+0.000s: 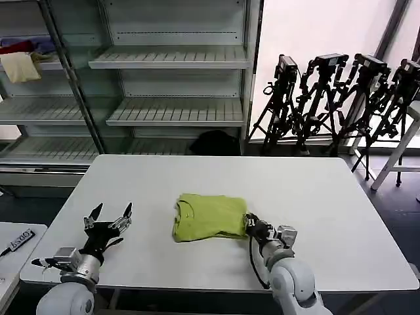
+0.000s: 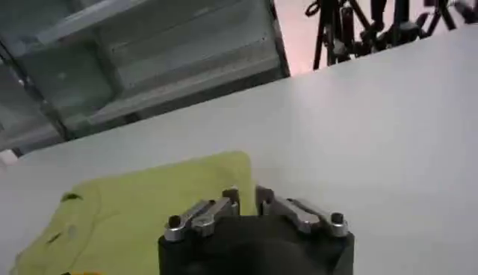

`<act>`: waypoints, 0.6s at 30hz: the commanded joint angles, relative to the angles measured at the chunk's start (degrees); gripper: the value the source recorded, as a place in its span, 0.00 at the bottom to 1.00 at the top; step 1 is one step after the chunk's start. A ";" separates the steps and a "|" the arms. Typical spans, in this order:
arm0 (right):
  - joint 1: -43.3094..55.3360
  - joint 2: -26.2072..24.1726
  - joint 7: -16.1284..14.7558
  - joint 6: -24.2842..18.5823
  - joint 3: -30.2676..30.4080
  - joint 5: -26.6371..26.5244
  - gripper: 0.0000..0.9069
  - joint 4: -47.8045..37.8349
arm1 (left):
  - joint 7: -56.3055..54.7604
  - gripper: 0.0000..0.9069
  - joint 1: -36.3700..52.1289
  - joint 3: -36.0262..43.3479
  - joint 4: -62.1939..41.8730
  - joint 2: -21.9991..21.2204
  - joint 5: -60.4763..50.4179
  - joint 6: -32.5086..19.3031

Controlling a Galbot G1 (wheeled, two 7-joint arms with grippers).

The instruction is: Fold and organize the clothes.

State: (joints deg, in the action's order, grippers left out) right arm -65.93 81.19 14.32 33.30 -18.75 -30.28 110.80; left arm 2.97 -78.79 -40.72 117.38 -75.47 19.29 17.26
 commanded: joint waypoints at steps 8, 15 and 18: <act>-6.47 -5.98 -11.83 -5.97 -12.63 32.04 1.00 3.99 | 1.33 1.00 -2.27 1.74 -0.65 -0.92 0.10 -5.88; -12.63 -11.17 -15.05 -13.13 -17.99 32.13 1.00 5.26 | 2.63 1.00 -4.83 2.96 -2.69 -0.42 -0.98 -11.54; -15.14 -11.67 -15.38 -14.03 -18.77 31.28 1.00 5.86 | 2.59 1.00 -5.26 3.54 -2.95 -0.69 -0.29 -11.25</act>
State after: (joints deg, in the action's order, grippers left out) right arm -73.23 74.65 3.81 26.42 -30.25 -4.77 114.74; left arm 4.76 -82.11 -38.29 115.71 -75.90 18.83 11.10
